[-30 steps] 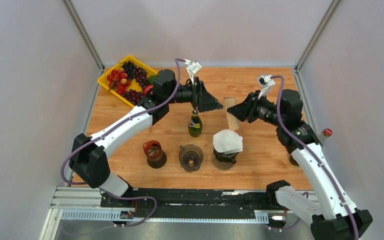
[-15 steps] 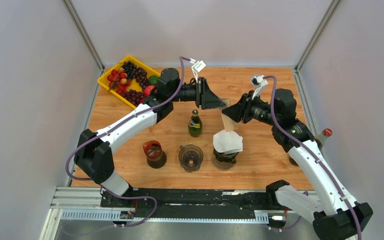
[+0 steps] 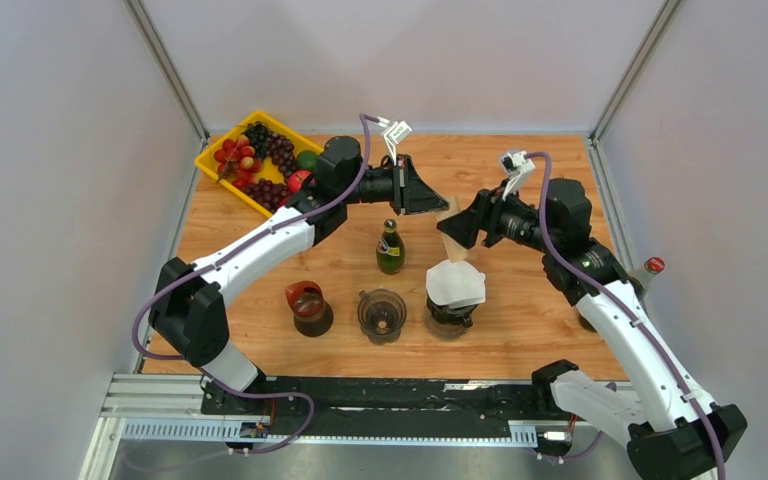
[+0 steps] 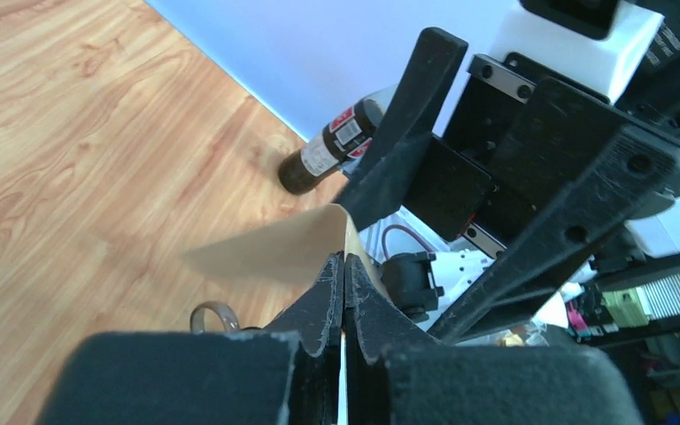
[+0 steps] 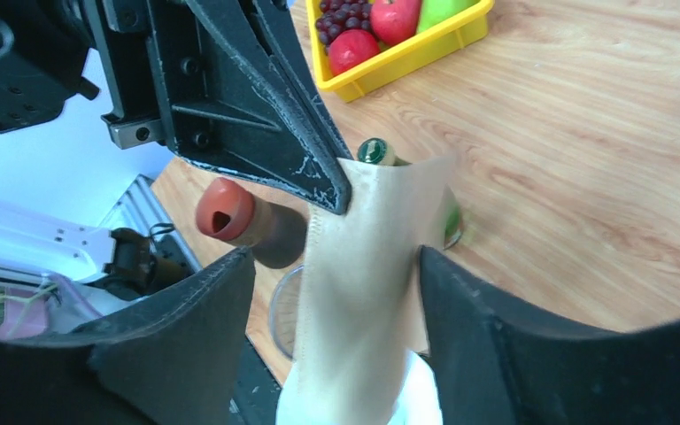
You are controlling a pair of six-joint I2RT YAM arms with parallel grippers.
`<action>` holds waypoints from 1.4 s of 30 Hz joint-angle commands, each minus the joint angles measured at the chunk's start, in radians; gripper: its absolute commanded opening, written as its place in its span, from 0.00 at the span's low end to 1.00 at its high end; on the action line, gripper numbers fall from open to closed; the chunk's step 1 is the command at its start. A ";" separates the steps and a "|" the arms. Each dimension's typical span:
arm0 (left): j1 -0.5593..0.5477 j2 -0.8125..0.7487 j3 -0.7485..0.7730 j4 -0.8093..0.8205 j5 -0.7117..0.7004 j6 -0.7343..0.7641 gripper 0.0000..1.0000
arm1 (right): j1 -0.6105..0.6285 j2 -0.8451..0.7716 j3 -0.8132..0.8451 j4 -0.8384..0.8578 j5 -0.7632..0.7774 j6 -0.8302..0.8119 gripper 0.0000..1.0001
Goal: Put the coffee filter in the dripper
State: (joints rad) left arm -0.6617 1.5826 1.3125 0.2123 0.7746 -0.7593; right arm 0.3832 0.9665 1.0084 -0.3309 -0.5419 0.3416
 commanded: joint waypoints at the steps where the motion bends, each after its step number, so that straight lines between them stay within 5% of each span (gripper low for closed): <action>1: -0.005 -0.038 0.056 -0.066 -0.062 0.092 0.00 | 0.004 -0.044 -0.012 0.040 0.127 0.009 0.79; 4: -0.003 -0.046 0.088 -0.140 -0.093 0.193 0.00 | 0.001 -0.077 -0.033 0.012 0.276 0.048 0.98; 17: 0.027 -0.140 0.148 -0.360 -0.066 0.571 0.00 | -0.205 -0.096 -0.108 -0.006 0.253 0.151 1.00; 21: 0.026 -0.198 0.108 -0.344 -0.067 0.574 0.00 | -0.250 -0.076 -0.130 0.006 0.248 0.140 1.00; 32: 0.025 -0.248 0.038 -0.229 -0.052 0.460 0.00 | -0.249 -0.026 -0.141 0.215 -0.163 0.123 0.98; 42: 0.025 -0.233 0.029 -0.181 -0.078 0.398 0.00 | -0.247 -0.080 -0.167 0.279 -0.212 0.150 0.98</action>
State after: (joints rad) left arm -0.6369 1.3483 1.3373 -0.0277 0.6983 -0.3313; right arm 0.1341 0.9184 0.8459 -0.1280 -0.7170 0.4786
